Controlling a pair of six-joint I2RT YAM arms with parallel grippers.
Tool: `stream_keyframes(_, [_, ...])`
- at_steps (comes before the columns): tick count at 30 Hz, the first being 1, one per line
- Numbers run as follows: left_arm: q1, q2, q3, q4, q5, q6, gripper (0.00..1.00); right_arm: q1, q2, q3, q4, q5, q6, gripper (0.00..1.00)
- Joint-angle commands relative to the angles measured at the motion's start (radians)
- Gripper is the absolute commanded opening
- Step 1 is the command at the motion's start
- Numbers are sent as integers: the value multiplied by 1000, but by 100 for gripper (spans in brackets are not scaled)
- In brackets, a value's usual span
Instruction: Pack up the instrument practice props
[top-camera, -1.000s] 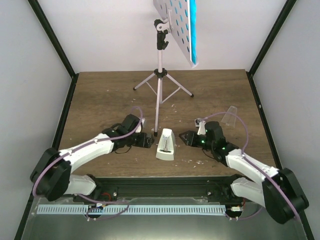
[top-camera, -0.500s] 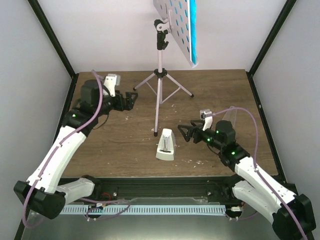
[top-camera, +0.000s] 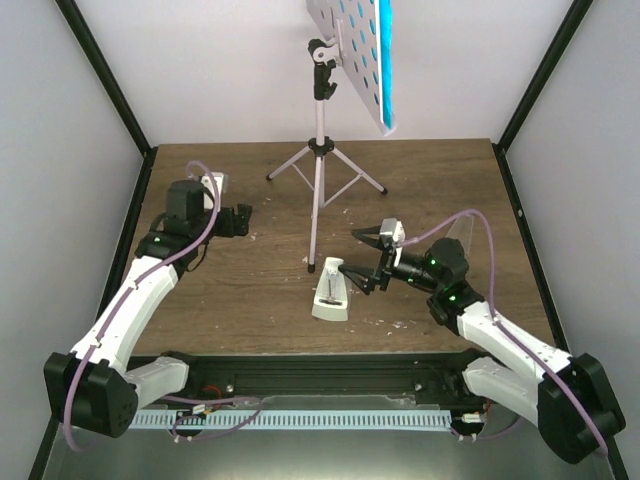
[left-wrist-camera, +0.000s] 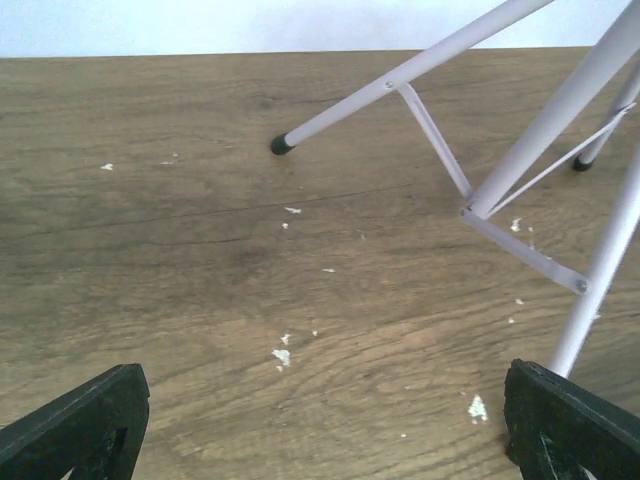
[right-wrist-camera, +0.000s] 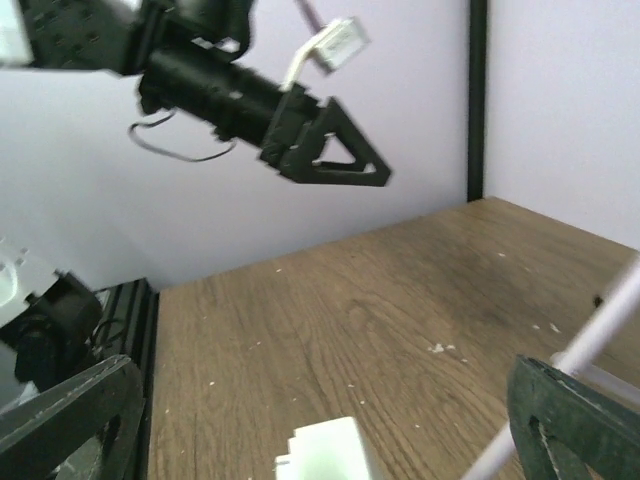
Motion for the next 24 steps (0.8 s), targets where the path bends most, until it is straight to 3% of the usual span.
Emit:
stream_keyframes(1, [5,16,15,34,-66,59,98,59,58,-32,185,-77,-112,100])
stream_keyframes(6, [4,-15,-12,43,-140,83,97,115,164,-25,214,-65,-171,100])
stream_keyframes(12, [3,-33,-16,48,-102,82,97,175,238,-52,219,31,-259,100])
stream_keyframes(17, [3,-49,-21,49,-111,80,97,178,252,-101,284,91,-268,100])
stream_keyframes(24, [2,-69,-37,55,-114,82,97,178,234,-132,239,166,-309,100])
